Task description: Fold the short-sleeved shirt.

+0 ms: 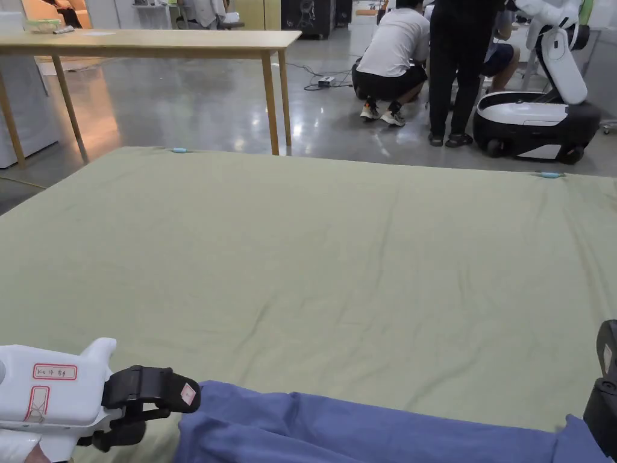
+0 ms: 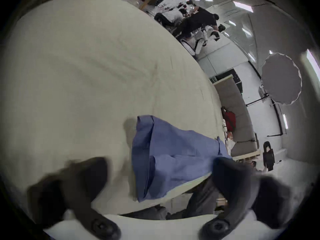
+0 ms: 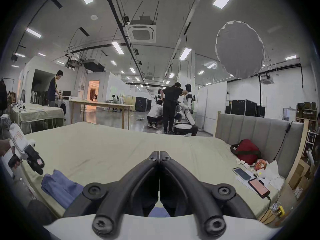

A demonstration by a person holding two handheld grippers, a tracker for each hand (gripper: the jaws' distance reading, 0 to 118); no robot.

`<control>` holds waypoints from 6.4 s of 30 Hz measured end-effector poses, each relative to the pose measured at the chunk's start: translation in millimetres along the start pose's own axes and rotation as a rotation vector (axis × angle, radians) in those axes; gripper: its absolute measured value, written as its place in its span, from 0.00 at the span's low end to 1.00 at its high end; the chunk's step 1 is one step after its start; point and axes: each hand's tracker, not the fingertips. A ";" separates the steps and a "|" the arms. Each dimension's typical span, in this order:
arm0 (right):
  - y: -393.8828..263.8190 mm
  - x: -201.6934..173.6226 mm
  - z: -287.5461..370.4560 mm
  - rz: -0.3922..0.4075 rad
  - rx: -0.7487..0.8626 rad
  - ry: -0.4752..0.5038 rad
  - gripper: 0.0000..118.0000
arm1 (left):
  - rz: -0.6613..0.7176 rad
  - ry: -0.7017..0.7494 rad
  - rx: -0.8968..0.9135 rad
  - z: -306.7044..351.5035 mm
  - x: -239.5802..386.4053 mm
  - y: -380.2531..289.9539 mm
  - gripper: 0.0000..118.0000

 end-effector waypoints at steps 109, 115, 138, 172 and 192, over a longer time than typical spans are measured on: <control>-27.5 59.4 -9.7 -0.020 -0.127 -0.020 0.01 | -0.107 0.101 0.044 -38.7 76.2 -19.3 0.01; -29.3 54.4 -12.1 -0.014 -0.146 -0.016 0.01 | -0.059 -0.105 -0.033 -65.7 50.1 -21.8 1.00; -20.7 87.8 -1.5 -0.009 -0.116 -0.081 0.01 | 0.038 -0.164 -0.062 -84.5 48.3 -22.8 0.09; -31.9 112.2 11.4 -0.080 -0.111 -0.070 0.01 | -0.389 0.258 -0.208 -220.9 290.1 -64.7 0.96; -49.1 109.0 4.4 -0.107 -0.195 -0.048 0.01 | -0.164 -0.175 -0.291 -228.3 200.6 -97.0 0.02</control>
